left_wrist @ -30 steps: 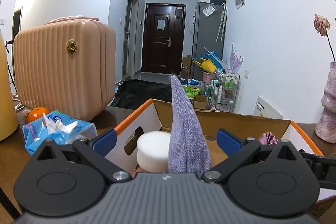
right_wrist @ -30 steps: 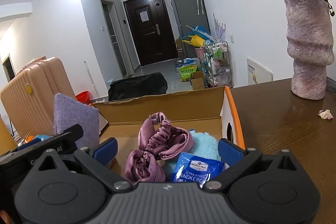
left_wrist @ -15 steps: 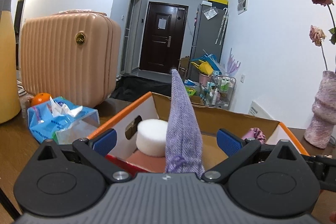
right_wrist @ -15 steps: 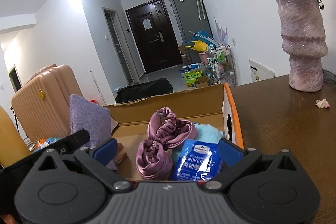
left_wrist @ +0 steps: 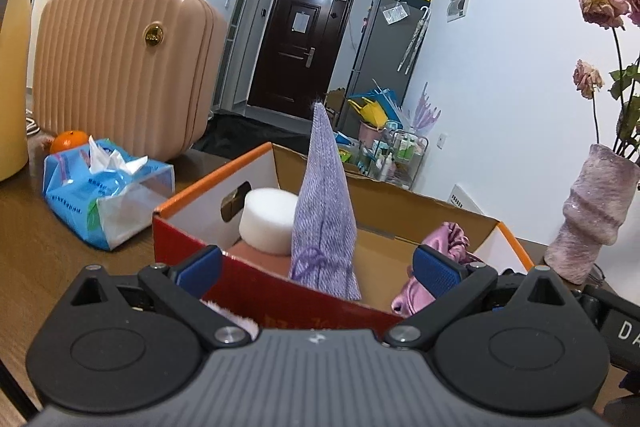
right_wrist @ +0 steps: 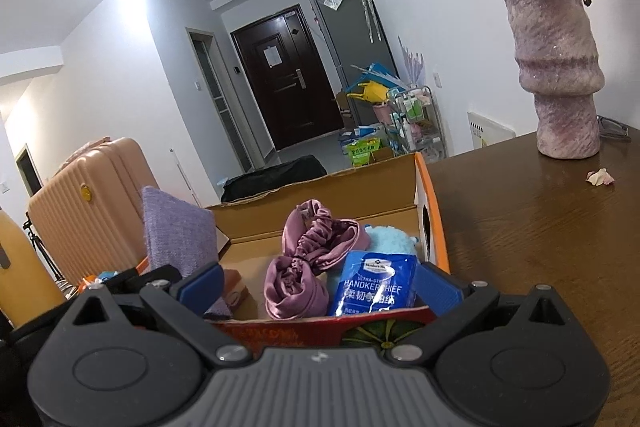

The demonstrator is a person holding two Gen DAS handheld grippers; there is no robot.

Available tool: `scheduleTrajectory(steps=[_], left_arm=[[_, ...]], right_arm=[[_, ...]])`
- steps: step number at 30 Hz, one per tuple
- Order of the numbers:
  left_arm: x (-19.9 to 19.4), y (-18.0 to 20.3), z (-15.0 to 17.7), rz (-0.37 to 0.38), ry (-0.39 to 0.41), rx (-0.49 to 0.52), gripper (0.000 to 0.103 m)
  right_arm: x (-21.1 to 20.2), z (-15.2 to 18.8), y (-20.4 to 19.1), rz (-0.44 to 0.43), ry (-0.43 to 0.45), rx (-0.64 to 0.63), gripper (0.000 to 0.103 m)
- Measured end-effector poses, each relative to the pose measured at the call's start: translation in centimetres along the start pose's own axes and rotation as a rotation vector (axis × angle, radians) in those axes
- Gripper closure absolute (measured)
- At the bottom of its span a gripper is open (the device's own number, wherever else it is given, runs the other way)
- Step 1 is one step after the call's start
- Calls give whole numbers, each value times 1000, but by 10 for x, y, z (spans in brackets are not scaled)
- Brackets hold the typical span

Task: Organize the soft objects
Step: 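Move both tools back from the box toward the remaining soft items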

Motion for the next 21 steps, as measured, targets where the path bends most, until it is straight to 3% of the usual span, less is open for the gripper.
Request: scheduleTrajectory(steps=[9,15,21], left_arm=[[-23,-8,5,-5,-17,-57,0],[-37,-14,8,-16,-34,-83,0],[-55,-17,11,-18,-30,-74,0]], right_arm=[[-22,6,-5,-8,40,-22,0],[-31,22,-9,-24,-10,2,0],[-51,29,-14,-29,1,-23,0]])
Point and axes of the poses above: each gripper's, at about its wrist camera, not at the fingertips, and x roughly the way its jaws point, y to its right, z to its underside, the point moved 4 cm from there along x, roughly the way its jaws point, and after that the axes turned 8 degrees about y, right-handed, at the moved point
